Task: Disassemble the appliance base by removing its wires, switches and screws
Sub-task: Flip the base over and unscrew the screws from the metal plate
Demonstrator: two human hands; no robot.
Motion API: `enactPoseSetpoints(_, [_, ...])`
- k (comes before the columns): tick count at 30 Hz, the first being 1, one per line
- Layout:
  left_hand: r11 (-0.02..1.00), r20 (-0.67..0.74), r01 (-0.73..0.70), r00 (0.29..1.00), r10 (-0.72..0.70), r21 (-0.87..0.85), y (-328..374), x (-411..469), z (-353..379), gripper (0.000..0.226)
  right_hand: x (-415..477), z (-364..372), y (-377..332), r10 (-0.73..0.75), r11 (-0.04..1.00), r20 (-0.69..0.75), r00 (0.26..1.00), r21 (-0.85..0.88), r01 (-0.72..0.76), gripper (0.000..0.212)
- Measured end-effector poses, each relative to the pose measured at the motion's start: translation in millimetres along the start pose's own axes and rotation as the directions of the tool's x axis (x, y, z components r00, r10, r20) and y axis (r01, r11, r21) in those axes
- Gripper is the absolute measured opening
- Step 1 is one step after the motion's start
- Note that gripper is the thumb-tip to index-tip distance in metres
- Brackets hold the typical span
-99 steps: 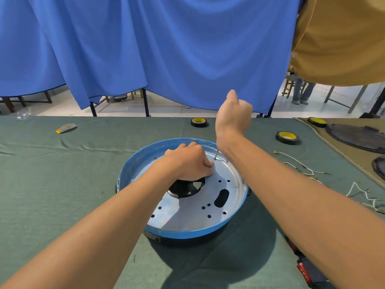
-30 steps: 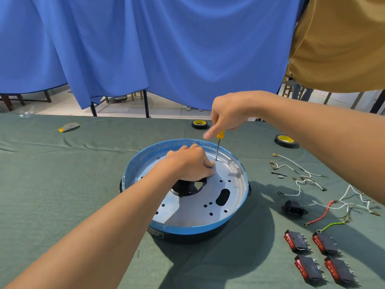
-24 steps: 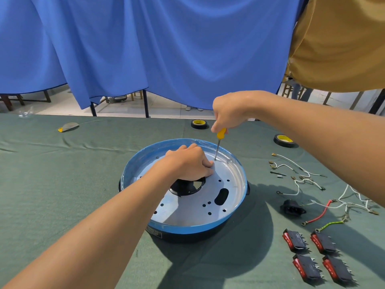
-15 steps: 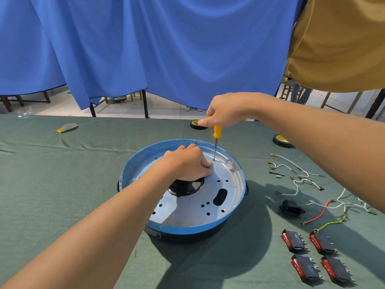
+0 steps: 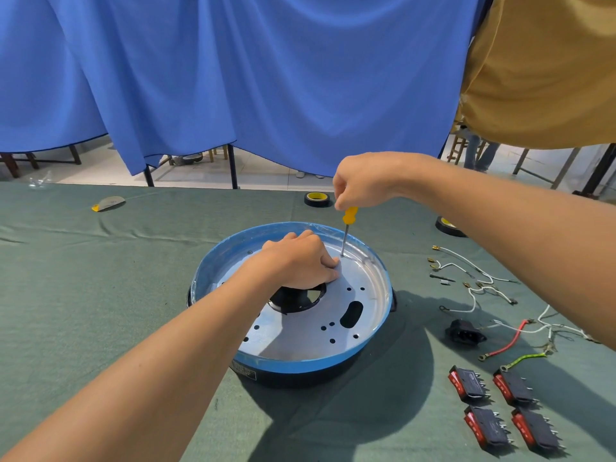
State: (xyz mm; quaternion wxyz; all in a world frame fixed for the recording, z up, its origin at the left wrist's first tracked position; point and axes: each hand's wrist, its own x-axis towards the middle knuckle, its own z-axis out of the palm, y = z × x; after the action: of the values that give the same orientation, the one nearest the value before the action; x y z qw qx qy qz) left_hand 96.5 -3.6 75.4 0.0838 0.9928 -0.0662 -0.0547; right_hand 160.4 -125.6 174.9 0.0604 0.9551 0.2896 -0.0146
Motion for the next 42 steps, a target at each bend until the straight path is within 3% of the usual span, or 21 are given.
enactPoseSetpoints(4, [1.0, -0.007, 0.002, 1.0, -0.002, 0.002, 0, 0, 1, 0.04, -5, -9, 0, -0.022, 1.0, 0.097, 0.995, -0.003, 0.022, 0.014])
enactPoseSetpoints(8, [1.0, -0.012, -0.008, 1.0, 0.008, -0.001, 0, -1, 1, 0.039, -6, -4, 0, 0.03, 0.998, 0.098, 0.995, -0.065, -0.024, 0.055])
enactPoseSetpoints(10, [1.0, -0.009, -0.006, 1.0, 0.006, 0.005, 0, -1, 1, 0.04, -8, -3, -1, 0.084, 0.991, 0.112, 0.99, -0.11, -0.072, 0.063])
enactPoseSetpoints(13, [1.0, -0.006, -0.003, 1.0, 0.003, 0.006, 0, 0, 1, 0.04, -7, -2, 0, 0.1, 0.99, 0.155, 0.983, -0.116, -0.082, 0.05])
enactPoseSetpoints(16, [1.0, -0.005, 0.008, 1.0, -0.008, 0.005, 0, 0, 0, 0.038, -7, -1, -1, 0.029, 0.987, 0.136, 0.99, -0.157, -0.007, 0.037])
enactPoseSetpoints(20, [1.0, -0.005, 0.01, 1.0, -0.01, -0.005, 0, 0, 0, 0.038, -9, -1, 3, -0.094, 0.961, 0.054, 0.994, -0.255, 0.105, 0.035])
enactPoseSetpoints(24, [1.0, -0.005, 0.007, 1.0, -0.007, -0.004, 0, -1, 0, 0.038, -8, -4, 5, -0.206, 0.944, 0.018, 0.978, -0.262, 0.203, 0.007])
enactPoseSetpoints(28, [1.0, -0.012, 0.005, 1.0, -0.005, -0.009, 0, -1, 0, 0.037, -1, -3, 7, -0.184, 0.977, 0.016, 0.983, -0.107, 0.185, 0.015])
enactPoseSetpoints(31, [1.0, -0.018, 0.001, 1.0, -0.001, -0.015, -1, -1, 1, 0.036, 4, -3, 9, -0.021, 0.999, 0.092, 0.996, -0.046, 0.025, 0.053])
enactPoseSetpoints(32, [1.0, -0.019, 0.002, 1.0, -0.002, -0.015, -1, -1, 1, 0.037, 6, -4, 9, 0.025, 0.999, 0.118, 0.993, -0.042, -0.021, 0.057])
enactPoseSetpoints(36, [1.0, -0.016, 0.015, 1.0, -0.015, -0.008, -1, 0, 0, 0.04, 8, -8, 5, 0.036, 0.997, 0.128, 0.991, -0.075, -0.027, 0.032])
enactPoseSetpoints(39, [1.0, -0.014, 0.018, 1.0, -0.018, -0.005, 0, 0, 0, 0.04, 7, -10, 4, -0.024, 1.0, 0.11, 0.994, -0.005, 0.024, 0.01])
enactPoseSetpoints(41, [1.0, -0.017, 0.021, 1.0, -0.022, -0.013, 0, 0, 1, 0.04, 7, -10, 3, -0.039, 0.998, 0.113, 0.993, 0.051, 0.034, 0.009])
enactPoseSetpoints(42, [1.0, -0.02, 0.02, 1.0, -0.02, -0.015, 0, -1, 1, 0.04, 8, -9, 3, -0.033, 0.998, 0.112, 0.993, 0.062, 0.026, 0.02])
